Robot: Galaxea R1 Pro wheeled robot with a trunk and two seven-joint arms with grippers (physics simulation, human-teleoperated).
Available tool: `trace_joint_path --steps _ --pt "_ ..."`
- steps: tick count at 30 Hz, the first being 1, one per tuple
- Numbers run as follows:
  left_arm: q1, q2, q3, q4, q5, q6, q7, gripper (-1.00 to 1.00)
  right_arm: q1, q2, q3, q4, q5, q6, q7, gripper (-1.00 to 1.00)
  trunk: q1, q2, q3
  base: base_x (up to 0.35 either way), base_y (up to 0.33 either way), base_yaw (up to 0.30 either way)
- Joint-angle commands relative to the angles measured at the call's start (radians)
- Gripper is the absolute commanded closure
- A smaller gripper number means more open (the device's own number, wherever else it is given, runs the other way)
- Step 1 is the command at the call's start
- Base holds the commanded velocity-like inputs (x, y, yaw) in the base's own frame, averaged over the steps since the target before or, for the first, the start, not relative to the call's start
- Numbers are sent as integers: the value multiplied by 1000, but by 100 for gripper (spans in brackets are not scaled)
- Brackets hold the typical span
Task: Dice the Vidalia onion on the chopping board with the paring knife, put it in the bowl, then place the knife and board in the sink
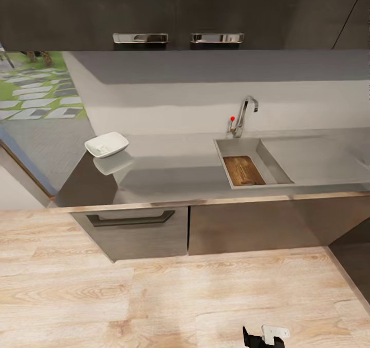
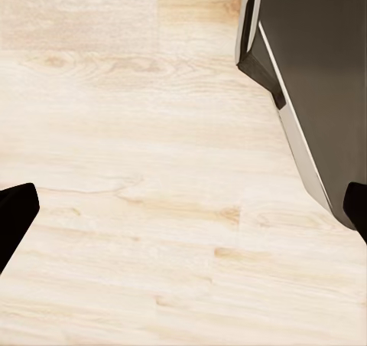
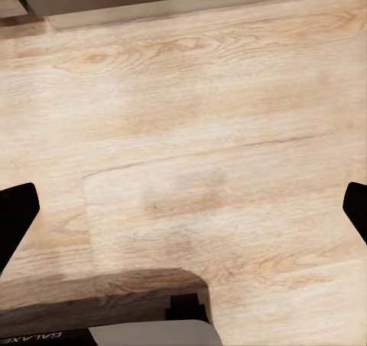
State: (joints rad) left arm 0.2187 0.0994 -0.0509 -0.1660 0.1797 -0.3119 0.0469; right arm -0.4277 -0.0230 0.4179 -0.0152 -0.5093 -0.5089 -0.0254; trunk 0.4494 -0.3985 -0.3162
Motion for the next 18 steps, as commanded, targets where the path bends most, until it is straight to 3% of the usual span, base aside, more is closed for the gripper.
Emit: trace_joint_path --steps 1,18 --pt "1 0 -6 -2 6 -1 4 -100 0 0 9 0 -6 -2 -3 -100 1 -2 0 0 0 0" --pt "1 0 -6 -2 6 -1 4 -100 0 0 9 0 -6 -2 -4 -100 1 -2 27 0 0 0"
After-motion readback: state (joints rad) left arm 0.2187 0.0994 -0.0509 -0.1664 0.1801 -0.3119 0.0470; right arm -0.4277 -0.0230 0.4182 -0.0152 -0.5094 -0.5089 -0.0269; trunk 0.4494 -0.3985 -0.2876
